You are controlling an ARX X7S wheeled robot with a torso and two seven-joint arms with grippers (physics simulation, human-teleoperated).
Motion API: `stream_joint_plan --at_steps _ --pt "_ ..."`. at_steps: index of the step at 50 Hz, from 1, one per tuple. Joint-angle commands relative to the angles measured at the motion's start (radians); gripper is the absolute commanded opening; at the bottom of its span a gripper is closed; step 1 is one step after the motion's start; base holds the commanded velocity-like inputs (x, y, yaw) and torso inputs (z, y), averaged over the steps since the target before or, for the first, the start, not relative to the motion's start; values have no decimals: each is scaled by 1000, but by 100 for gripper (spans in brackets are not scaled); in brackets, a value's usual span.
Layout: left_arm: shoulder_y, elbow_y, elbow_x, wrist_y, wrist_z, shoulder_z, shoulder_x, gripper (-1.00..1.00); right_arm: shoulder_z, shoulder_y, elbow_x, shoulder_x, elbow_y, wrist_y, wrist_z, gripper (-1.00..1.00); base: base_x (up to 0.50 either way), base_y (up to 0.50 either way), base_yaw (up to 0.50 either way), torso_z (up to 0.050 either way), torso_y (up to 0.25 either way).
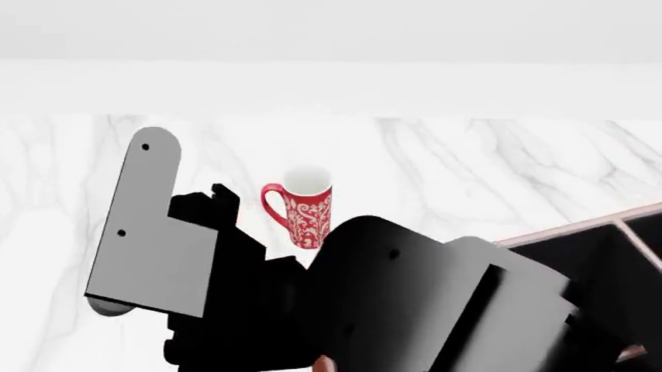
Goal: Pick up the book and place it in the right compartment of the caddy.
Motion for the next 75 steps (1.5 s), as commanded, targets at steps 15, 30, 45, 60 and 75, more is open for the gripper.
stream_joint_plan --at_steps 15,30,45,60,75 --pt "6 -2 -2 8 -10 9 -6 100 -54 -106 12 -23 -46 -50 5 100 0 0 0 0 0" --pt "15 -1 0 14 -14 13 -7 100 -157 -168 -114 -58 129 -176 -42 100 0 0 0 0 0" --pt "15 -7 5 17 -18 25 -10 100 -225 -213 -171 -100 256 -249 -77 100 0 0 0 0 0" --pt "17 -14 8 20 -22 33 -14 100 -288 -258 -221 -135 366 -327 -111 100 0 0 0 0 0" --pt "17 -13 12 18 -29 41 -19 100 -320 -293 -250 -163 475 -396 -140 100 0 0 0 0 0"
